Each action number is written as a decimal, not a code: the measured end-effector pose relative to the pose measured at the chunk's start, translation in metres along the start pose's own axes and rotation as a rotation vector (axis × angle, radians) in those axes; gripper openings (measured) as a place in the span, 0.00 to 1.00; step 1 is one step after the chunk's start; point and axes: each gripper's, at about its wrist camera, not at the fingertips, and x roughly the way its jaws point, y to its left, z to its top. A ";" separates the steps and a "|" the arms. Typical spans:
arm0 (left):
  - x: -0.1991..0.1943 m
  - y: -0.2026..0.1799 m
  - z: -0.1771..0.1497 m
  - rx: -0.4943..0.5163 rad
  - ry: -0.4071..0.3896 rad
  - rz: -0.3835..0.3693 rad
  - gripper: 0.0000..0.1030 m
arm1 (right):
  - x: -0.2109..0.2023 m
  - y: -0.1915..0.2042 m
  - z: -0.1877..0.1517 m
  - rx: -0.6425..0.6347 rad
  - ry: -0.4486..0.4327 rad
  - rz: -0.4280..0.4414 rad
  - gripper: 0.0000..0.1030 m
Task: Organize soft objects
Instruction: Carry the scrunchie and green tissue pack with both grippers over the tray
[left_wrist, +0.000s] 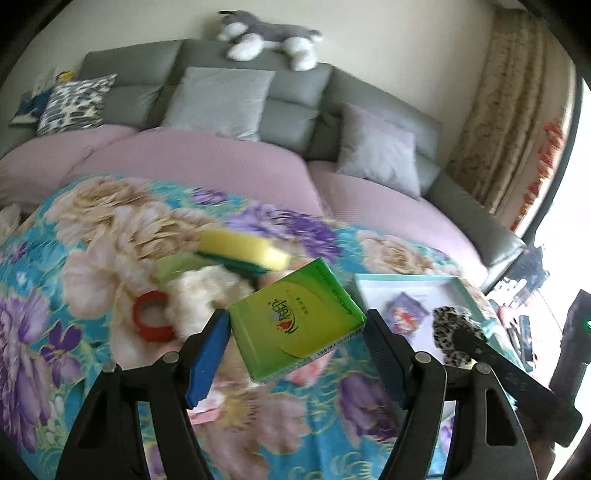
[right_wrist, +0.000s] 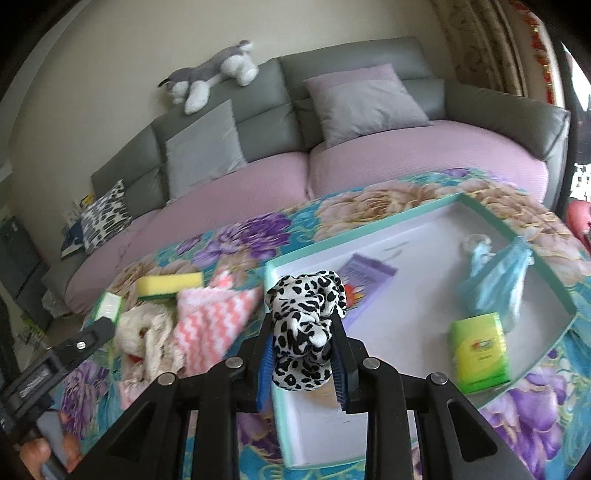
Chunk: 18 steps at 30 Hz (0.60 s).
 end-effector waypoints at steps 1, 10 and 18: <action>0.002 -0.007 0.000 0.012 0.002 -0.015 0.72 | -0.001 -0.003 0.001 0.002 -0.008 -0.011 0.28; 0.030 -0.077 -0.002 0.143 0.065 -0.109 0.72 | -0.009 -0.057 0.014 0.108 -0.073 -0.110 0.28; 0.061 -0.114 -0.014 0.220 0.136 -0.140 0.72 | -0.010 -0.080 0.021 0.157 -0.111 -0.143 0.28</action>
